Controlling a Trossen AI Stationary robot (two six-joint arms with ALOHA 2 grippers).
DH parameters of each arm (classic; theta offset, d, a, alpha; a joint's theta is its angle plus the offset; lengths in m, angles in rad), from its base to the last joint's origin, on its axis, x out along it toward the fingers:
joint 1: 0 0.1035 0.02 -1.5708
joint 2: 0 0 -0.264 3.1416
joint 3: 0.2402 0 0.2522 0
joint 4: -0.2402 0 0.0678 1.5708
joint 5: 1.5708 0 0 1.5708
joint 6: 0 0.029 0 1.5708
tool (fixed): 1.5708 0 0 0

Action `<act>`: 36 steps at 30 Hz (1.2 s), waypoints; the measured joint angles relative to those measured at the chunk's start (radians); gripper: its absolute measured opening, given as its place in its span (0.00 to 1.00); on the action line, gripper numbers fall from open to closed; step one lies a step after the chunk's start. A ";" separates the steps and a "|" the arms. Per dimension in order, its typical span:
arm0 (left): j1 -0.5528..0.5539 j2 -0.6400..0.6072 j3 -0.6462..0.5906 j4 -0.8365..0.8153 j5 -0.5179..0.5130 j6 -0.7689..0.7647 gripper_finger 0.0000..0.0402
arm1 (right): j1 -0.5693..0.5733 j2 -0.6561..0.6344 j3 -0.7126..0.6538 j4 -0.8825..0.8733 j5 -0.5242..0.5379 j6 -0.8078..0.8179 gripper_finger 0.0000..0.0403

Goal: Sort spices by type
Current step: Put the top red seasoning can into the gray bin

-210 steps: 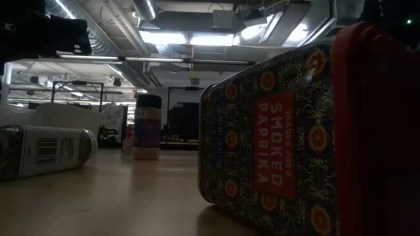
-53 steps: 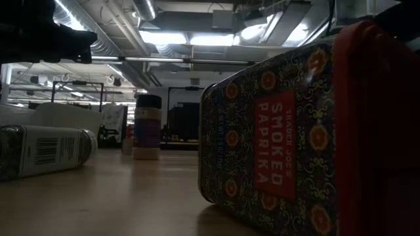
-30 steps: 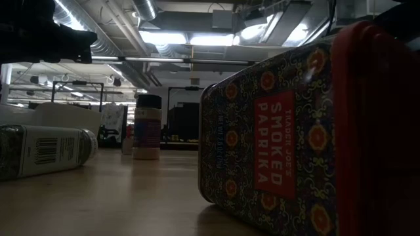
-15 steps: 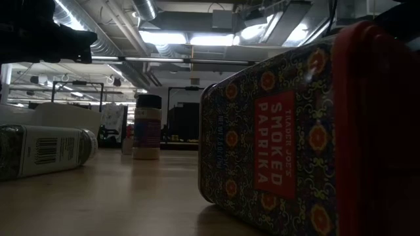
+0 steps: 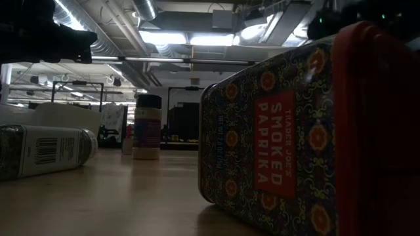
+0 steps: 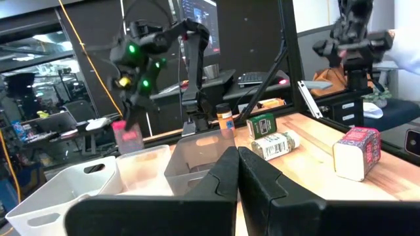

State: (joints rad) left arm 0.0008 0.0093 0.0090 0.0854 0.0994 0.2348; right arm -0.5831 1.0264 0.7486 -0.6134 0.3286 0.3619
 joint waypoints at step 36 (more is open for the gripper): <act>0.000 0.001 0.000 0.000 0.000 0.000 0.00 | -0.002 0.539 0.168 0.501 -0.008 -0.140 0.59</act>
State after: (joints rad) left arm 0.0009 0.0101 0.0090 0.0853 0.0990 0.2348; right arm -0.5850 1.5649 0.9165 -0.1120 0.3202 0.2222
